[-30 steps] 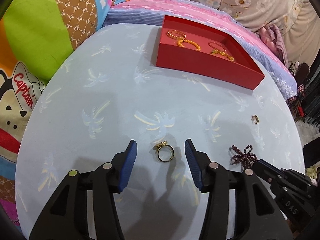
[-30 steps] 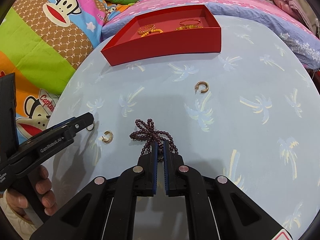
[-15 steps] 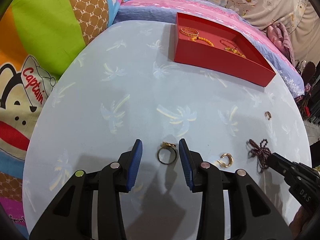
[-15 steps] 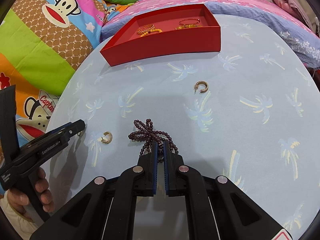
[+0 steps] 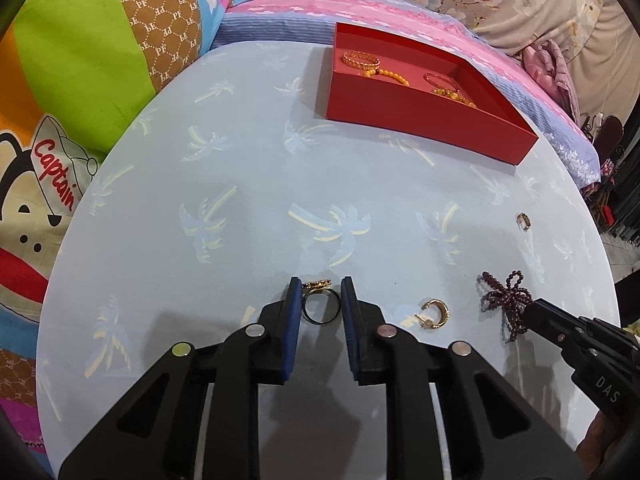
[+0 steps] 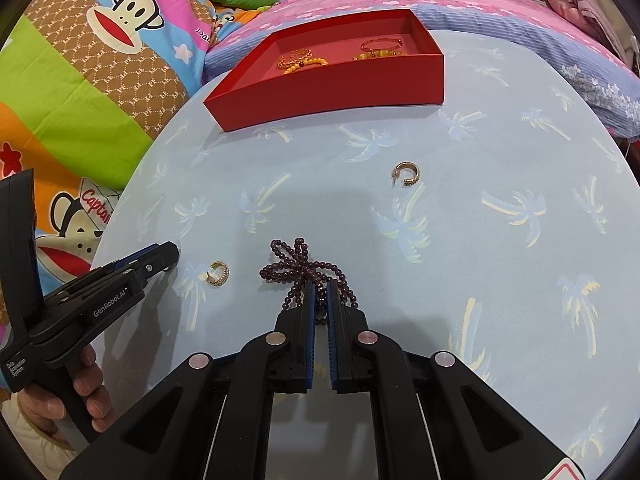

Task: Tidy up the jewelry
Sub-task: 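Carry the ring with left tool while right tool carries the strand into the tray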

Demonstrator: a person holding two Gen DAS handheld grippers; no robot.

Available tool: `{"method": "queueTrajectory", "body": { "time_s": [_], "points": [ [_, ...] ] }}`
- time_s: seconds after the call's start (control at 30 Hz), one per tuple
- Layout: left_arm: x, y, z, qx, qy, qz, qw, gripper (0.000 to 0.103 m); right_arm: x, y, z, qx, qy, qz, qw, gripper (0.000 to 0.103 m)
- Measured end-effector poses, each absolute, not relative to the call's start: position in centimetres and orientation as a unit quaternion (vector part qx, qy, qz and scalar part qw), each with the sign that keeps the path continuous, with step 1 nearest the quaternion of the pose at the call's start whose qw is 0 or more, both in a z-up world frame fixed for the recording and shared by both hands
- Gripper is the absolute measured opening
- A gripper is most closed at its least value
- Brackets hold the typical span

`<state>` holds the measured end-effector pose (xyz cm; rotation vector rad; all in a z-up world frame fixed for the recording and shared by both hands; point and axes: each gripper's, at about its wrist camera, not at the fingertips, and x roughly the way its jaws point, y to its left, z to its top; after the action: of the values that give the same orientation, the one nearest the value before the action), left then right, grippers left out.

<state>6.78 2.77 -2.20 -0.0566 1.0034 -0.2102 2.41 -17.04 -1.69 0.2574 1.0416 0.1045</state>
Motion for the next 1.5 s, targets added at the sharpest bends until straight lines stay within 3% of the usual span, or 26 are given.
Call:
{"method": "queueTrajectory", "body": {
  "time_s": [0.33, 0.7, 1.1, 1.5],
  "points": [
    [6.8, 2.2, -1.1, -0.035, 0.479, -0.119, 0.869, 0.019, 2.6, -17.1, -0.2, 0.126, 0.479, 0.055, 0.867, 0.005],
    [10.4, 0.1, 3.7, -0.046, 0.447, -0.155, 0.880, 0.019, 6.5, -18.0, 4.8, 0.133, 0.420, 0.068, 0.895, 0.005],
    [21.3, -5.6, 8.3, -0.014, 0.390, -0.192, 0.900, 0.019, 16.7, -19.8, 8.3, 0.111, 0.372, 0.067, 0.919, 0.006],
    [32.1, -9.8, 5.2, -0.016, 0.417, -0.208, 0.885, 0.019, 28.4, -22.9, 4.9, 0.135, 0.408, 0.056, 0.901, 0.006]
  ]
}}
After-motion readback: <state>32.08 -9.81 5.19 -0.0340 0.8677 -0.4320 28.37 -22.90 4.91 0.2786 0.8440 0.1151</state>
